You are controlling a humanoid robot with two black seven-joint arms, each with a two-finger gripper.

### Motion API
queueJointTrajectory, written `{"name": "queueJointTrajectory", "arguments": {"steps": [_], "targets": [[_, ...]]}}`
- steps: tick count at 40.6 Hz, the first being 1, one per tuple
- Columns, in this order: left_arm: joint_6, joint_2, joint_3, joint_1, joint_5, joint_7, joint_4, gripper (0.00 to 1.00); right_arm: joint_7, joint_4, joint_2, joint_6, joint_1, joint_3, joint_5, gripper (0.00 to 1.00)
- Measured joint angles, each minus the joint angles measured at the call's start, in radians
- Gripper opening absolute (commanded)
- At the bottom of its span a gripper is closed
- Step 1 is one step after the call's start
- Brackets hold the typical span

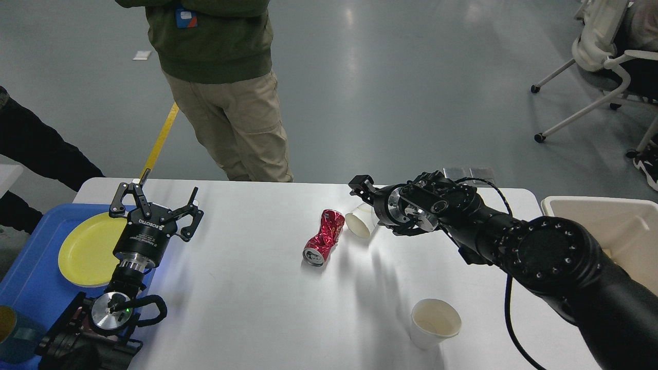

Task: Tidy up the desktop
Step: 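Raise the right gripper back toward the bin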

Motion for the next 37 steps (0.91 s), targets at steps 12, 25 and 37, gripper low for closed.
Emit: {"name": "queueJointTrajectory", "arguments": {"steps": [12,25,37], "targets": [[0.0,0.0,0.0,0.0,0.0,0.0,0.0,0.96,-0.008,0.105,-0.054,0.0,0.064,-0.005,-0.003,1.0],[0.0,0.0,0.0,0.0,0.0,0.0,0.0,0.96,-0.016,0.521,-0.203,0.006,0.381,-0.271,-0.032,1.0],[0.0,0.0,0.0,0.0,0.0,0.0,0.0,0.96,-0.015,0.874,-0.288,0.245,0.803,-0.551,-0.034,1.0]]}}
